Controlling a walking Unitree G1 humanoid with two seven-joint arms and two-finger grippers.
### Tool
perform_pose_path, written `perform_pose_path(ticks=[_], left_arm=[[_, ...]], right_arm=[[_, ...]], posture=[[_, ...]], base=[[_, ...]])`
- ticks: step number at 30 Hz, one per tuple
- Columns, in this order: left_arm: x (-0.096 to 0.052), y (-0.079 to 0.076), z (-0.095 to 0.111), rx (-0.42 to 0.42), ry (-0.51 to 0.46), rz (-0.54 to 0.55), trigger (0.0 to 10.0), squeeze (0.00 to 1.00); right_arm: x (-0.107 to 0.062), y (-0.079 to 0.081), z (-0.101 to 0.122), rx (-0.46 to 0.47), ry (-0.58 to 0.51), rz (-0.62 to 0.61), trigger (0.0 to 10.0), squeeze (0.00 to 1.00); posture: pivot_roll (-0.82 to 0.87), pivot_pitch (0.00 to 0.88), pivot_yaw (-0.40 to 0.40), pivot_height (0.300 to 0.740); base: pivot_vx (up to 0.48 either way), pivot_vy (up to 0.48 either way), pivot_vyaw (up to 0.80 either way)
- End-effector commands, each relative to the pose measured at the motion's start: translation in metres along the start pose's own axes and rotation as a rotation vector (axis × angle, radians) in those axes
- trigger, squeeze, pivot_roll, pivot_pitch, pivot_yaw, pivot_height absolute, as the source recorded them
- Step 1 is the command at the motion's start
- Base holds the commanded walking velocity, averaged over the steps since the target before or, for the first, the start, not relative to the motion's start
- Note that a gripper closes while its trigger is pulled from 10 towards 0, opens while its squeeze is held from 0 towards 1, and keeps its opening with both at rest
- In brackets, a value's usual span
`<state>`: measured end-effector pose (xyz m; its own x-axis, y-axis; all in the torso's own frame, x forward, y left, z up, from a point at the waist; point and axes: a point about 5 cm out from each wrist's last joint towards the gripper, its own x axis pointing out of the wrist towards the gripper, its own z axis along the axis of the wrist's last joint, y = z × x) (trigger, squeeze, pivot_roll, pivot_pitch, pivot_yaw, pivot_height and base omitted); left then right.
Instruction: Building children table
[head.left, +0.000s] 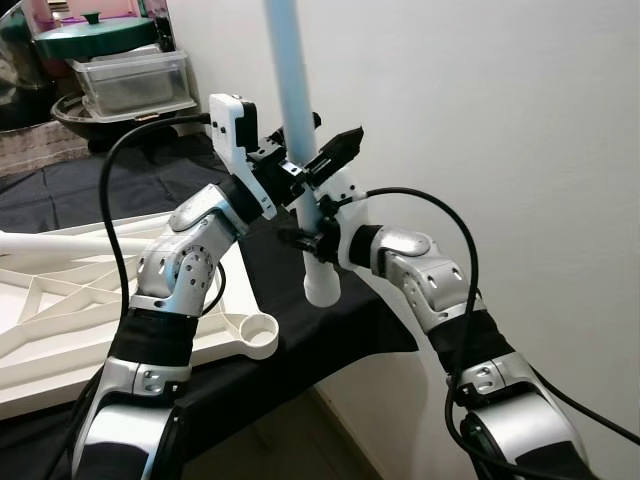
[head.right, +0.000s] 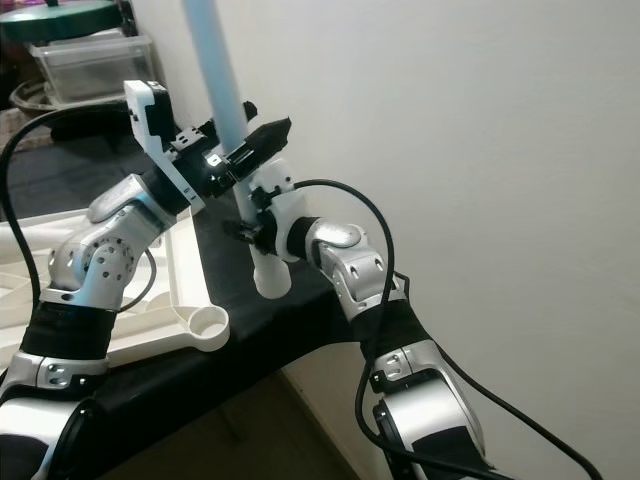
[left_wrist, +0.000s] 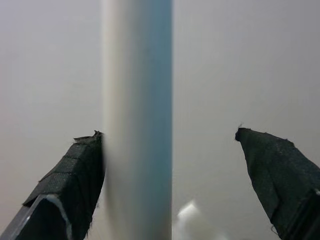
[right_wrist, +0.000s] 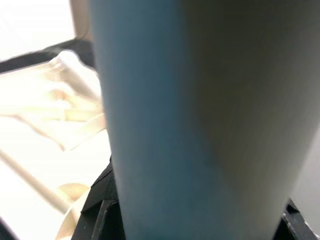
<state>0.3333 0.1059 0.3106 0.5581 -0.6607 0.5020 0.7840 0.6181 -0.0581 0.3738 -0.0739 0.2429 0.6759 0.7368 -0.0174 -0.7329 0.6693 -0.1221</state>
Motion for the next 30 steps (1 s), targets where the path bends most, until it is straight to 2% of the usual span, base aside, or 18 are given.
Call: perform_pose_path(ticks=[1,2,4,7,8,9,10,11,13,15,18,20,21,22,26,30], left_arm=[[-0.013,0.008,0.004,0.019,-0.013,0.084,10.0,0.00],[-0.013,0.008,0.004,0.019,-0.013,0.084,10.0,0.00],[-0.029,0.013,0.005,0.048,-0.032,0.183,10.0,0.00],[-0.034,0.015,0.005,0.052,-0.044,0.221,10.0,0.00],[-0.041,0.016,0.005,0.061,-0.054,0.276,10.0,0.00],[-0.041,0.016,0.005,0.061,-0.054,0.276,10.0,0.00],[-0.048,0.016,0.003,0.054,-0.063,0.323,10.0,0.00],[-0.048,0.016,0.003,0.054,-0.063,0.323,10.0,0.00],[-0.068,0.013,-0.012,0.057,-0.021,0.434,10.0,0.00],[-0.082,0.006,-0.028,0.085,0.039,0.467,10.0,0.00],[-0.086,0.003,-0.034,0.100,0.064,0.466,10.0,0.00],[-0.097,-0.008,-0.052,0.079,0.130,0.483,10.0,0.00],[-0.097,-0.008,-0.052,0.079,0.130,0.483,10.0,0.00],[-0.105,-0.018,-0.068,0.046,0.180,0.498,10.0,0.00],[-0.111,-0.028,-0.082,0.050,0.239,0.500,10.0,0.00],[-0.120,-0.037,-0.096,0.041,0.283,0.547,10.0,0.00]], right_arm=[[-0.008,-0.011,0.009,0.009,-0.082,-0.059,0.0,0.00],[-0.008,-0.011,0.009,0.009,-0.082,-0.059,0.0,0.00],[-0.016,-0.024,0.013,0.017,-0.125,-0.150,0.0,0.00],[-0.020,-0.030,0.015,0.019,-0.137,-0.197,0.0,0.00],[-0.024,-0.037,0.017,0.015,-0.158,-0.249,5.5,0.00],[-0.024,-0.037,0.017,0.015,-0.158,-0.249,5.5,0.00],[-0.030,-0.044,0.020,0.022,-0.192,-0.302,10.0,0.00],[-0.030,-0.044,0.020,0.022,-0.192,-0.302,10.0,0.00],[-0.043,-0.049,0.024,0.008,-0.263,-0.383,10.0,0.00],[-0.050,-0.047,0.022,-0.004,-0.289,-0.425,10.0,0.00],[-0.051,-0.046,0.020,-0.008,-0.291,-0.436,10.0,0.00],[-0.052,-0.040,0.013,0.006,-0.292,-0.446,10.0,0.00],[-0.052,-0.040,0.013,0.006,-0.292,-0.446,10.0,0.00],[-0.053,-0.035,0.009,0.024,-0.298,-0.448,10.0,0.00],[-0.053,-0.031,0.006,0.040,-0.298,-0.446,10.0,0.00],[-0.053,-0.026,0.002,0.064,-0.301,-0.437,10.0,0.00]], posture=[[0.05,0.000,-0.033,0.740],[0.05,0.000,-0.033,0.740],[0.05,0.000,-0.036,0.740],[0.05,0.000,-0.038,0.740],[0.05,0.000,-0.038,0.740],[0.05,0.000,-0.038,0.740],[0.05,0.000,-0.042,0.740],[0.05,0.000,-0.042,0.740],[0.05,0.000,-0.041,0.740],[0.05,0.000,-0.038,0.740],[0.05,0.000,-0.038,0.740],[0.05,0.000,-0.037,0.740],[0.05,0.000,-0.037,0.740],[0.05,0.000,-0.040,0.740],[0.05,0.000,-0.043,0.740],[0.05,0.000,-0.048,0.740]], base=[[0.000,0.000,0.00],[0.000,0.000,0.00],[0.000,0.000,0.00],[0.000,0.000,0.00],[0.000,0.000,0.00],[0.000,0.000,0.00],[0.000,0.000,0.00],[0.000,0.000,0.00],[0.000,0.000,0.00],[0.000,0.000,0.65],[0.000,0.000,0.80],[0.000,0.000,0.80],[0.000,0.000,0.79],[0.000,0.000,0.79],[0.000,0.000,0.79],[0.000,0.000,0.79]])
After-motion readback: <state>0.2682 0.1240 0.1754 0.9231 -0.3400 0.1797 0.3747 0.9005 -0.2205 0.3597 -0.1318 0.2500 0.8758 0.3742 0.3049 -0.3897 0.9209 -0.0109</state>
